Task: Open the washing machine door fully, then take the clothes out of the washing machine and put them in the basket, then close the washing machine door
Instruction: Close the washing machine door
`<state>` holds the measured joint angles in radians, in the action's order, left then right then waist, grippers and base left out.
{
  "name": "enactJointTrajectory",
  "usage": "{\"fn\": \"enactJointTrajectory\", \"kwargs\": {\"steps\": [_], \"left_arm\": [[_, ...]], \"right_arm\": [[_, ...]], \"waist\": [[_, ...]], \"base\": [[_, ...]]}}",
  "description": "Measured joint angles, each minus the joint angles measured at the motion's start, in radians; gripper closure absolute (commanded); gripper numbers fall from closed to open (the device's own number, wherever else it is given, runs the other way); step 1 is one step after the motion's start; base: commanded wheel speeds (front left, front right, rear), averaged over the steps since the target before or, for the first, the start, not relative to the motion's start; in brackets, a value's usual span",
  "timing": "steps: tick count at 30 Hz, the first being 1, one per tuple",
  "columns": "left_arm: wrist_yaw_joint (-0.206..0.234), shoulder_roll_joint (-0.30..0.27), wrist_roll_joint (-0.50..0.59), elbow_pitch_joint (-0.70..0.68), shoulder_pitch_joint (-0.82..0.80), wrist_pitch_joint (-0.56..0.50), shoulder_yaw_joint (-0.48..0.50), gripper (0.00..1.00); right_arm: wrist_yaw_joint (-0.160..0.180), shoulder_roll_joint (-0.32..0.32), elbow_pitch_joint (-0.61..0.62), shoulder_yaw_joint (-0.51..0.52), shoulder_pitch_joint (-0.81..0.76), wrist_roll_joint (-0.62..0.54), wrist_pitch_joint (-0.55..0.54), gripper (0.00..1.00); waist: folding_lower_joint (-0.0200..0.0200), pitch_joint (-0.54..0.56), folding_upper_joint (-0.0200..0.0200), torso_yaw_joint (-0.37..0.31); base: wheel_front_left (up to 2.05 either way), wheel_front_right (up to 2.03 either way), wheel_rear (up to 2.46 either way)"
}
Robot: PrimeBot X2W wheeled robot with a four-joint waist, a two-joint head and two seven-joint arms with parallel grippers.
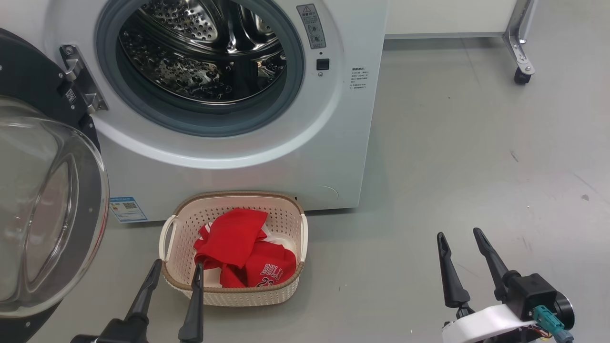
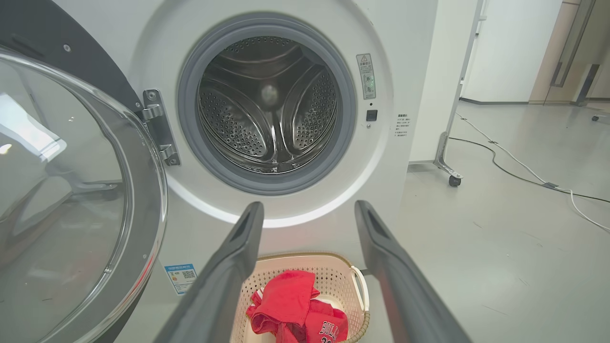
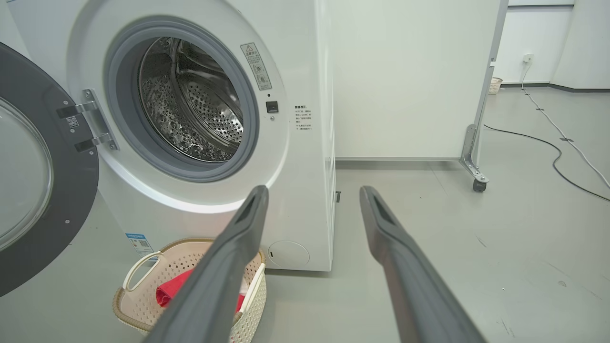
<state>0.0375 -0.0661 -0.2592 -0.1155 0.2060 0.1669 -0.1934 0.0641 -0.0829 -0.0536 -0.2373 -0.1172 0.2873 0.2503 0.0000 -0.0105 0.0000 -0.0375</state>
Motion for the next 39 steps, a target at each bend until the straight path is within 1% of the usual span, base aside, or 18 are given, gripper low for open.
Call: {"fn": "enactJointTrajectory", "kwargs": {"steps": [8, 20, 26, 37, 39], "left_arm": [[0.001, 0.000, 0.000, 0.003, 0.000, -0.009, -0.013, 0.00], [0.000, 0.000, 0.005, 0.004, -0.001, -0.016, -0.023, 0.00], [0.000, 0.000, 0.006, 0.004, -0.002, -0.016, -0.031, 0.00], [0.011, 0.001, 0.006, 0.007, -0.003, -0.015, -0.023, 0.00], [0.011, 0.001, 0.006, 0.008, -0.003, -0.015, -0.022, 0.00]], "right_arm": [[0.002, -0.007, 0.000, 0.009, -0.002, 0.000, 0.000, 0.00], [0.009, -0.013, 0.012, 0.015, -0.016, 0.000, -0.007, 0.00], [0.010, -0.027, 0.015, 0.027, -0.032, 0.000, -0.009, 0.00], [0.009, -0.027, 0.022, 0.015, -0.035, 0.000, -0.018, 0.00], [0.008, -0.027, 0.022, 0.013, -0.035, 0.000, -0.018, 0.00]], "waist": [[0.0000, 0.007, 0.0000, 0.011], [0.0000, 0.016, 0.0000, 0.053], [0.0000, 0.018, 0.0000, 0.099], [0.0000, 0.028, 0.0000, 0.218], [0.0000, 0.029, 0.0000, 0.230]], "base": [[0.00, 0.00, 0.00], [0.00, 0.00, 0.00], [0.00, 0.00, 0.00], [0.00, 0.00, 0.00], [0.00, 0.00, 0.00]]}}
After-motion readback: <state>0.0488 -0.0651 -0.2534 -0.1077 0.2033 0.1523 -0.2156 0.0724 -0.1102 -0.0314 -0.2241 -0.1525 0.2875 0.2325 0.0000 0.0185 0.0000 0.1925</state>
